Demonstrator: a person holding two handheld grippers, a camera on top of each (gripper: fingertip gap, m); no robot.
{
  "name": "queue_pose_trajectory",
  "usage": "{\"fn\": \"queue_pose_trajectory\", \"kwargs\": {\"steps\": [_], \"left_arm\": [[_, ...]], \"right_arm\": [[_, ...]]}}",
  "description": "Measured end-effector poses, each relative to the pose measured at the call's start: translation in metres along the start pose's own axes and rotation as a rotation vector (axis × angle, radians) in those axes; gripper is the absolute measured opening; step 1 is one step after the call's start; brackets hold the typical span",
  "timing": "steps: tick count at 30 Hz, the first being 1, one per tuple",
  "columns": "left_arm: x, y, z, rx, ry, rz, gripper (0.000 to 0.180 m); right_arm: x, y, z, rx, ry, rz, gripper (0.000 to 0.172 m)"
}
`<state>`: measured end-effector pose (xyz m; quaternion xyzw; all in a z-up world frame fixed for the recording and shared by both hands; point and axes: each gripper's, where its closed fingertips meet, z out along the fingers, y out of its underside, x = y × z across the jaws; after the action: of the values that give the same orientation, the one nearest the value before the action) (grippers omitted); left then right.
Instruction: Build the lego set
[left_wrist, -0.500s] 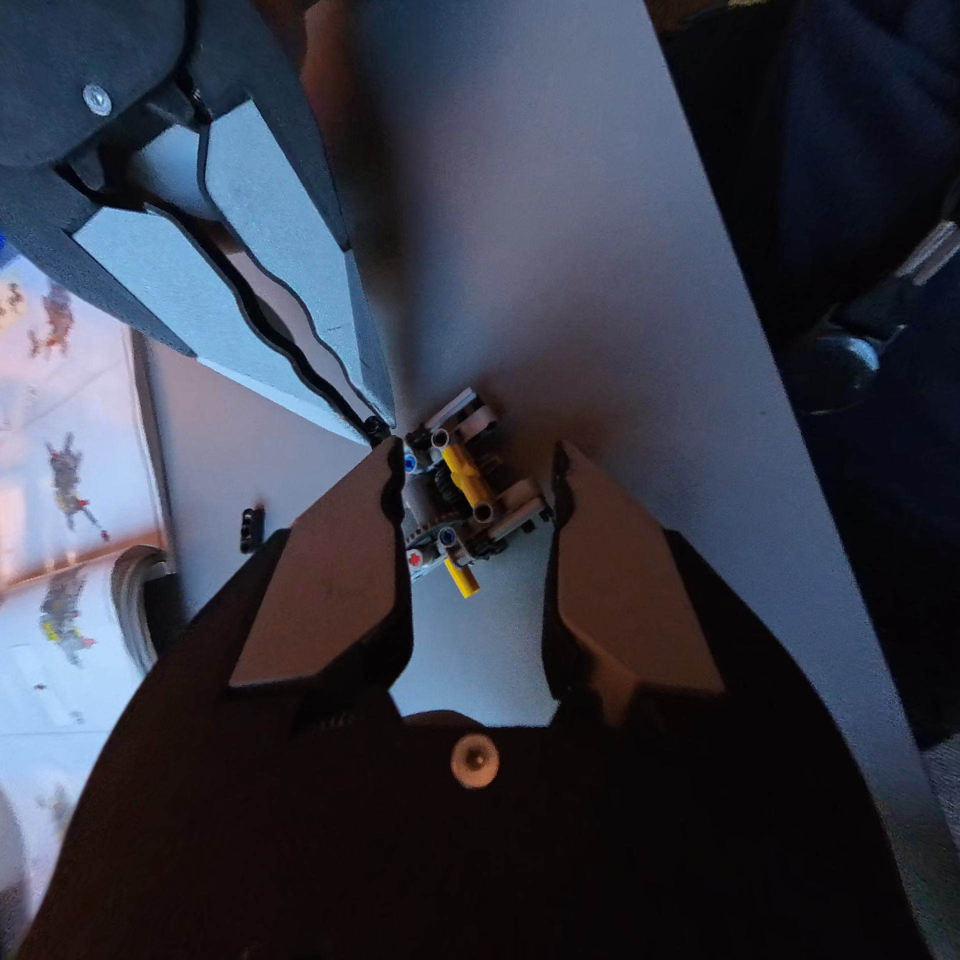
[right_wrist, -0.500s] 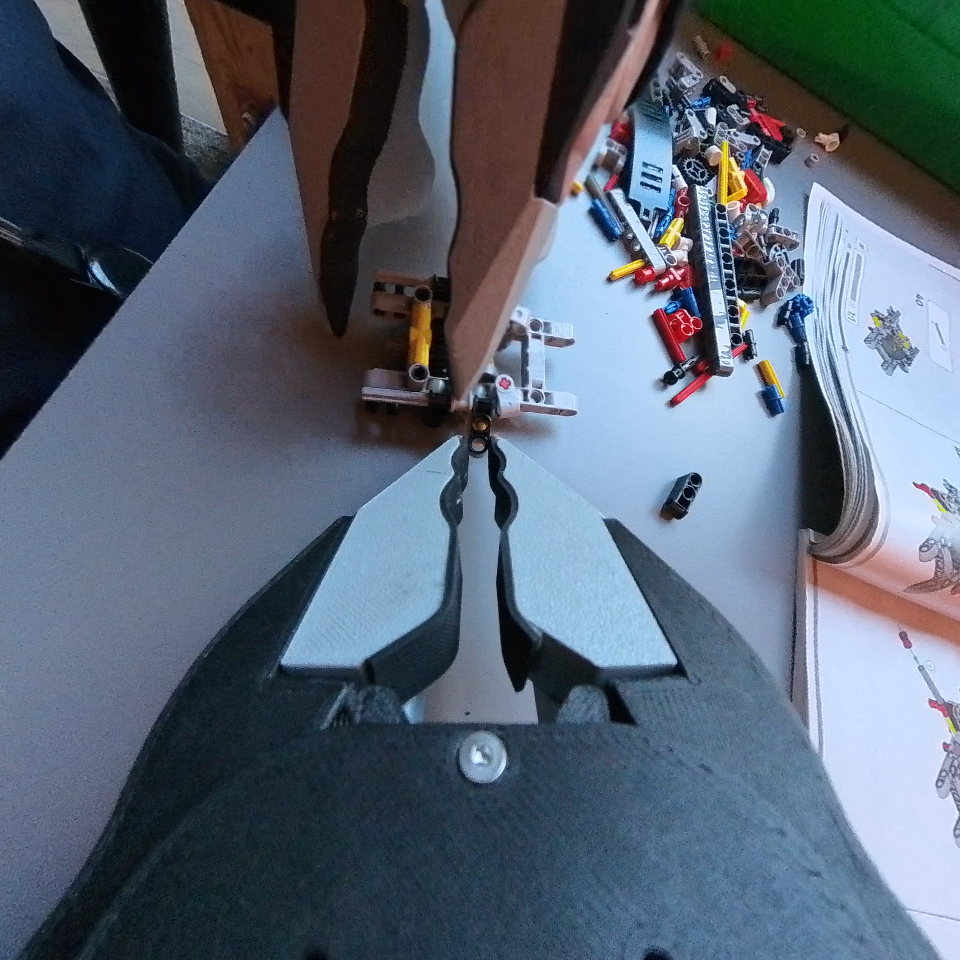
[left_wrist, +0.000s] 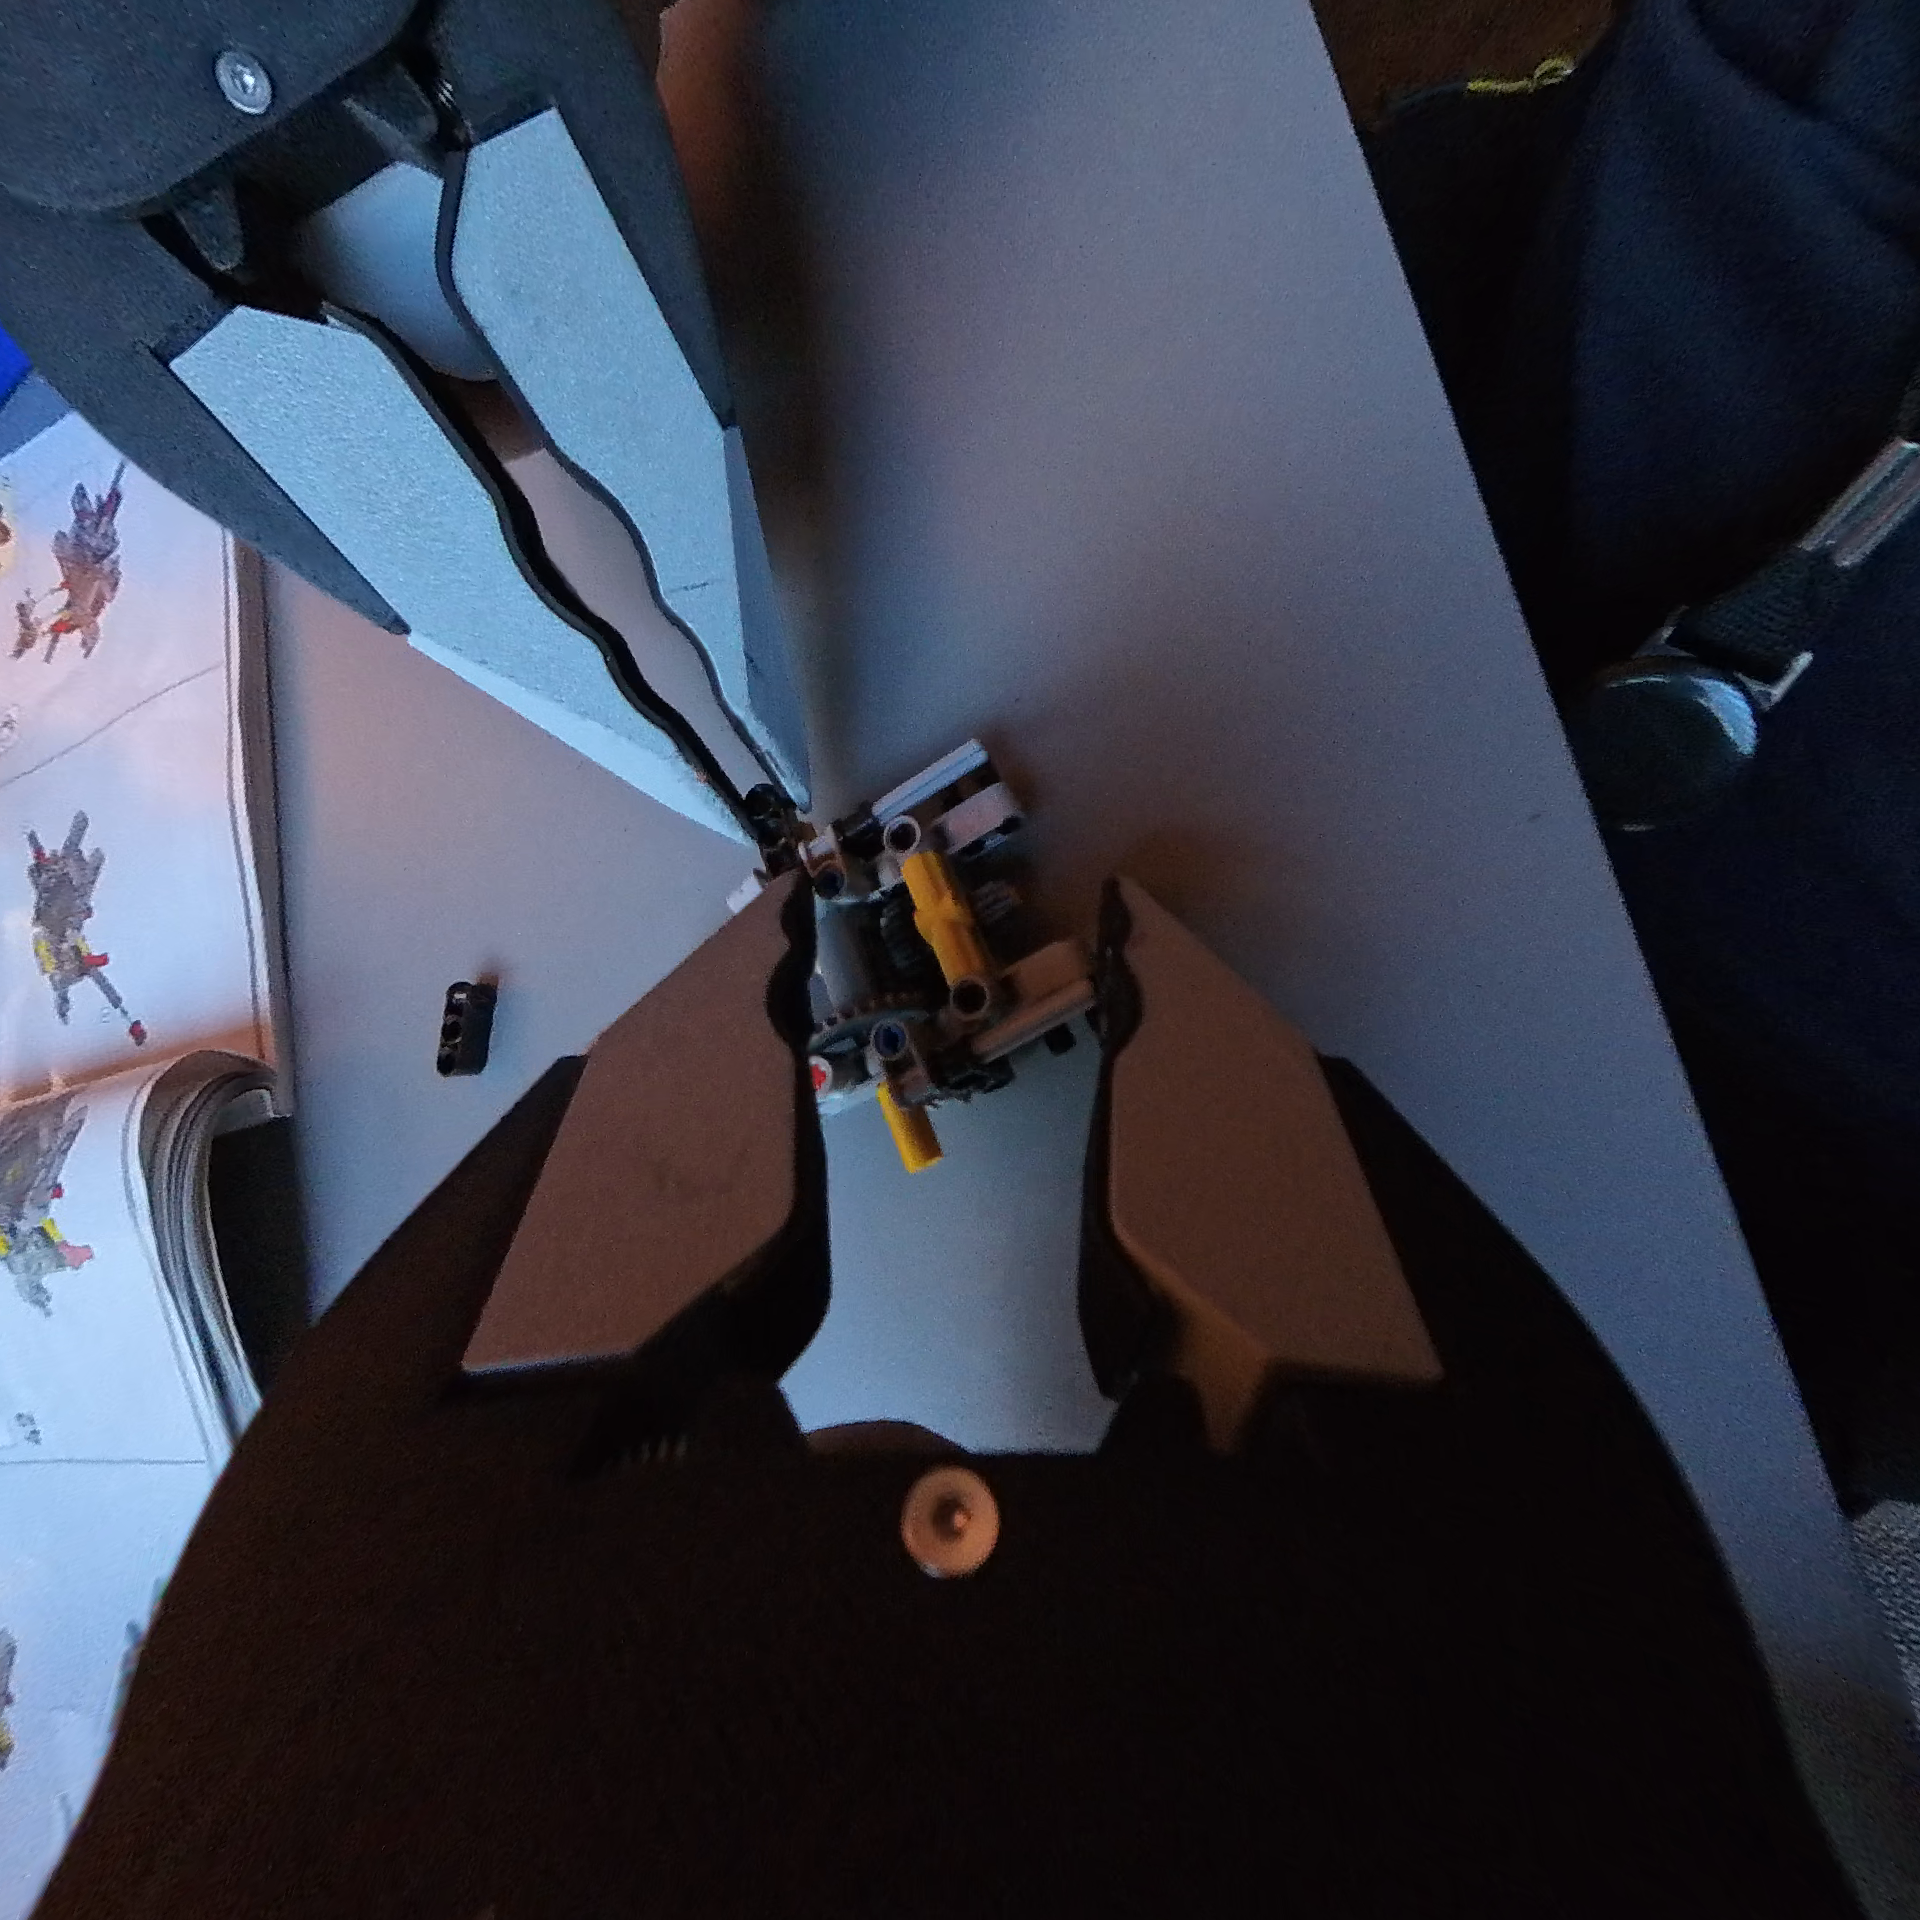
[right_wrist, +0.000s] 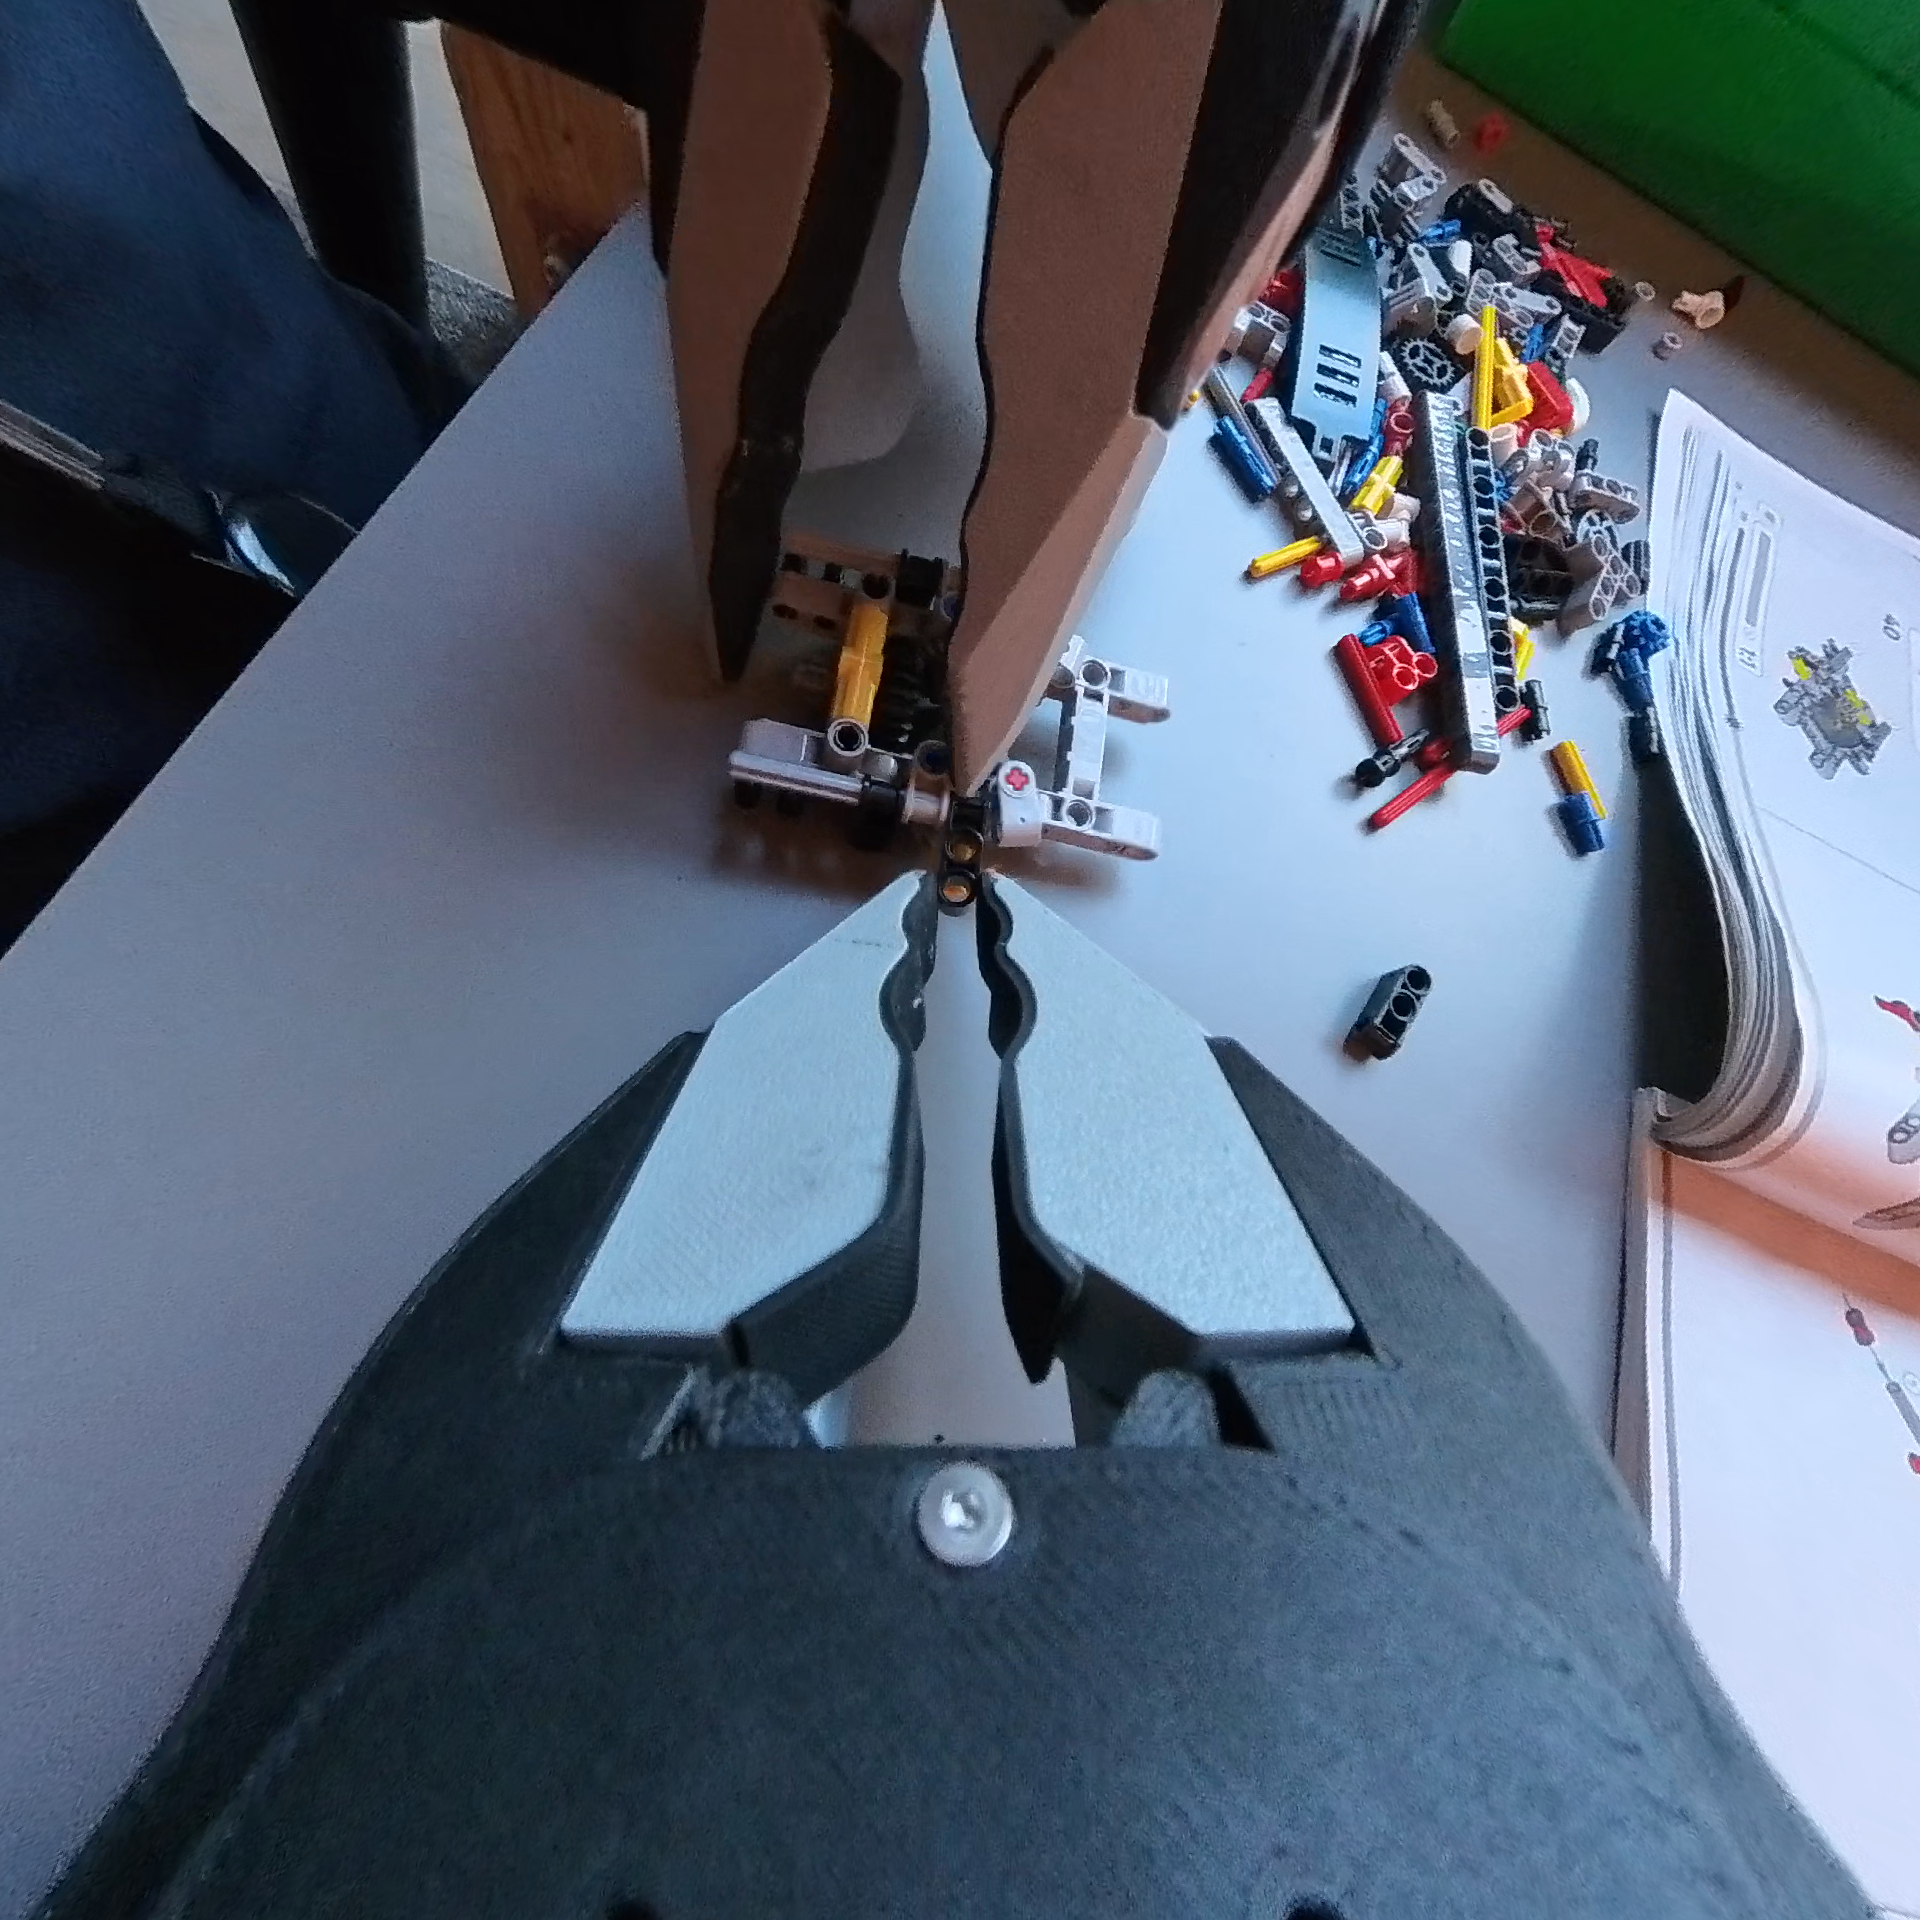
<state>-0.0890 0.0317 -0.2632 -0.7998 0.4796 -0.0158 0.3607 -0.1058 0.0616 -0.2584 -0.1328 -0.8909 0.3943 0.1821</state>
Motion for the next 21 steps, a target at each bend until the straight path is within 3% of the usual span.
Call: {"fn": "queue_pose_trajectory", "kwargs": {"steps": [7,15,21], "left_arm": [[0.0,0.003,-0.002,0.029,0.017,-0.023,0.052],[-0.001,-0.003,-0.008,0.028,-0.098,-0.065,0.053],[-0.003,-0.017,-0.013,0.084,-0.127,-0.219,0.035]], "right_arm": [[0.001,0.001,0.0,0.01,-0.009,0.018,0.005],[0.001,-0.004,0.0,0.025,0.003,0.031,0.005],[-0.001,-0.006,0.002,0.022,0.005,0.021,0.005]]}}
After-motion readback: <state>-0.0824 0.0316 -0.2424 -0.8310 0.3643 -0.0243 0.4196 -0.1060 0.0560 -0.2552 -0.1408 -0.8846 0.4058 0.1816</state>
